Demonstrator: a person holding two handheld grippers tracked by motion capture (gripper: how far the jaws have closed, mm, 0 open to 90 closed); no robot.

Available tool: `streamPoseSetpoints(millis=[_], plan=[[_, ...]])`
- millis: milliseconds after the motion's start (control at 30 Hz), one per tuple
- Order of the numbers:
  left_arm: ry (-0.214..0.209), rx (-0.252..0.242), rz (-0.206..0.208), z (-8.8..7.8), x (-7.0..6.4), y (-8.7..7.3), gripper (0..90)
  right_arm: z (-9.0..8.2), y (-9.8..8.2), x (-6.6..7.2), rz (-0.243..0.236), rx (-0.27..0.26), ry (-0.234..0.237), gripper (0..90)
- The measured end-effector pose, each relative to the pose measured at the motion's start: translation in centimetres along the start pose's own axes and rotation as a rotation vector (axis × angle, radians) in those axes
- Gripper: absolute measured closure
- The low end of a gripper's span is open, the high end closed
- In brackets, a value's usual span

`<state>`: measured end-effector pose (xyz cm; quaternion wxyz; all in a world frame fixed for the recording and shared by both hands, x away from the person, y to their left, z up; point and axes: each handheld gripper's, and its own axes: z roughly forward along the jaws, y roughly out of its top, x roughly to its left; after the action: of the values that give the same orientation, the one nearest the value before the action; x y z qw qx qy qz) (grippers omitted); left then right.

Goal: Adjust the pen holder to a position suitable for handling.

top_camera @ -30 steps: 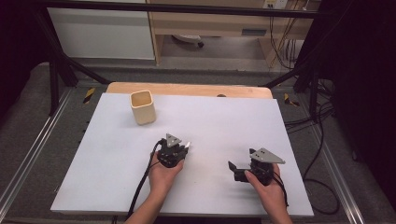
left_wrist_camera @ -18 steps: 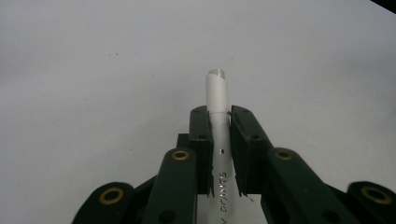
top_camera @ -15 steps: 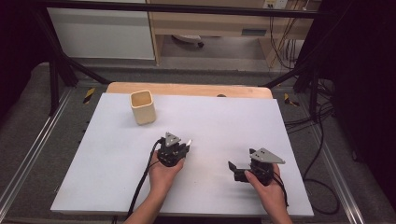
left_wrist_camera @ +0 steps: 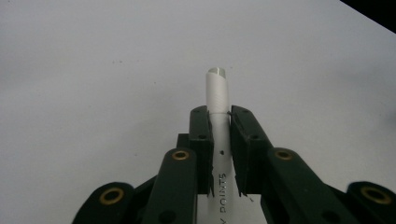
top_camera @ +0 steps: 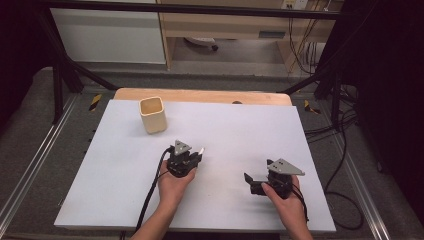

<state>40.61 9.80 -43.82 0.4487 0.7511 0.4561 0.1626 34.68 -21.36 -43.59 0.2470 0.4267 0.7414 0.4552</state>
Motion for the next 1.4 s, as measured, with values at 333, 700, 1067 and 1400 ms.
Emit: streamPoseSetpoints(millis=[333,700,1067,1400], plan=[[-0.006,-0.033,-0.018,-0.8,0.5,0.9,79.7,0.0,0.0,0.0,0.0,-0.001,0.0,3.8],[-0.012,-0.058,-0.031,-1.5,0.8,1.7,79.7,0.0,0.0,0.0,0.001,0.002,0.001,3.8],[-0.011,-0.079,-0.036,-2.2,1.1,2.4,79.7,0.0,0.0,0.0,0.001,0.001,0.0,3.8],[-0.011,-0.095,-0.042,-2.6,1.3,2.7,79.7,0.0,0.0,0.0,0.0,0.002,0.001,3.8]])
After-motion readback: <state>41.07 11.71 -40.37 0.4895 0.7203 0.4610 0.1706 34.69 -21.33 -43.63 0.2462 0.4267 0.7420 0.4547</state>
